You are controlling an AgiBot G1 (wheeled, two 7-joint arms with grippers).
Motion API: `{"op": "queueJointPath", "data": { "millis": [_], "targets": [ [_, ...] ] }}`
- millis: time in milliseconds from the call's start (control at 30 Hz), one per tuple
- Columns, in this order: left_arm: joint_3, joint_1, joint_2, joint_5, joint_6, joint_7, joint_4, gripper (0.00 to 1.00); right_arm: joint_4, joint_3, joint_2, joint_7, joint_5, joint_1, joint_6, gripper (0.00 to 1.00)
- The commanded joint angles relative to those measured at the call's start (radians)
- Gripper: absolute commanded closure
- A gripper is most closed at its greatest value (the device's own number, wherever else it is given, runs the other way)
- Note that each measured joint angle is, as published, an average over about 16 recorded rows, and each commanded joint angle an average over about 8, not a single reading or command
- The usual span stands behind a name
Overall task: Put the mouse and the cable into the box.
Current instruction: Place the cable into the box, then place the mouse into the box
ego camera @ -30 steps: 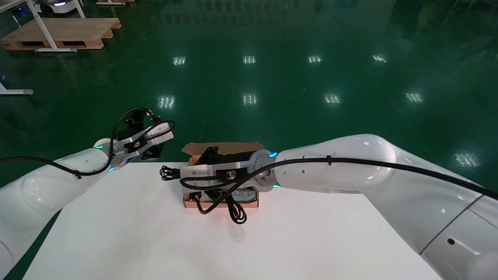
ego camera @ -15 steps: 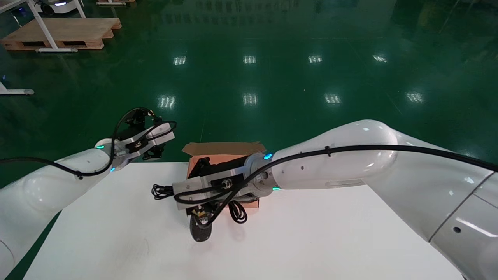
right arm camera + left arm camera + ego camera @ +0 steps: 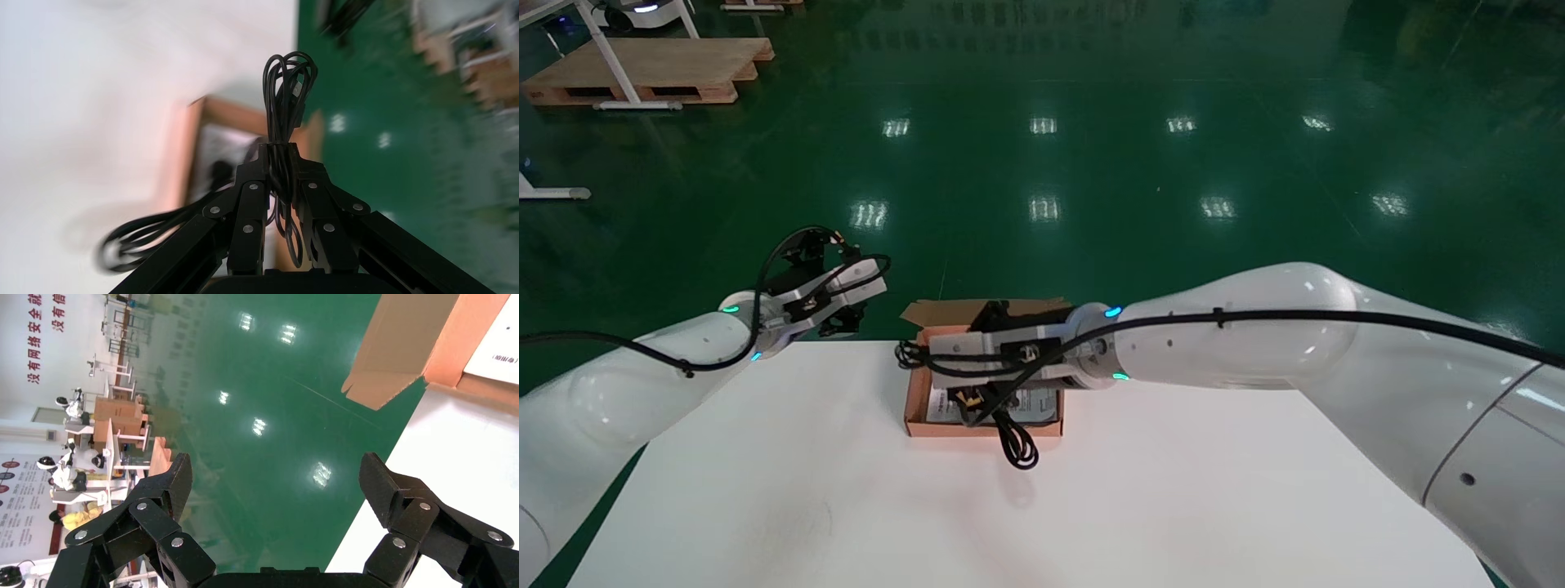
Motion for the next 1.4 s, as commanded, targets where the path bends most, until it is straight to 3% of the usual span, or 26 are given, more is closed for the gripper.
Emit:
{"op": "queueJointPath", "data": {
  "millis": [33,333,600,633,867,900,1400],
  "targets": [
    [0.000,0.000,0.000,0.001,0.000,-0.001,0.000,0.00,-0.018,-0.026,0.000,0.030,0.000,-0.012,-0.002,1.00],
    [0.002,0.000,-0.001,0.005,0.000,-0.007,-0.002,0.00,-0.051,-0.076,0.000,0.135,-0.028,-0.017,0.088,1.00],
    [0.004,0.000,-0.001,0.009,0.000,-0.013,-0.003,0.00,-0.017,-0.078,-0.001,0.158,-0.031,-0.004,0.184,0.99],
    [0.004,0.000,-0.001,0.009,0.000,-0.013,-0.003,0.00,-0.010,-0.079,-0.001,0.158,-0.031,-0.003,0.190,0.90],
    [0.005,0.001,-0.002,0.011,0.000,-0.017,-0.004,0.00,0.034,-0.086,-0.002,0.153,-0.022,-0.007,0.198,0.04],
    [0.005,0.001,-0.002,0.011,0.000,-0.017,-0.004,0.00,0.037,-0.086,-0.002,0.153,-0.020,-0.008,0.198,0.00],
    [0.004,0.001,-0.002,0.011,-0.001,-0.017,-0.004,0.00,0.029,-0.085,-0.001,0.153,-0.023,-0.008,0.196,0.00]
  ]
}}
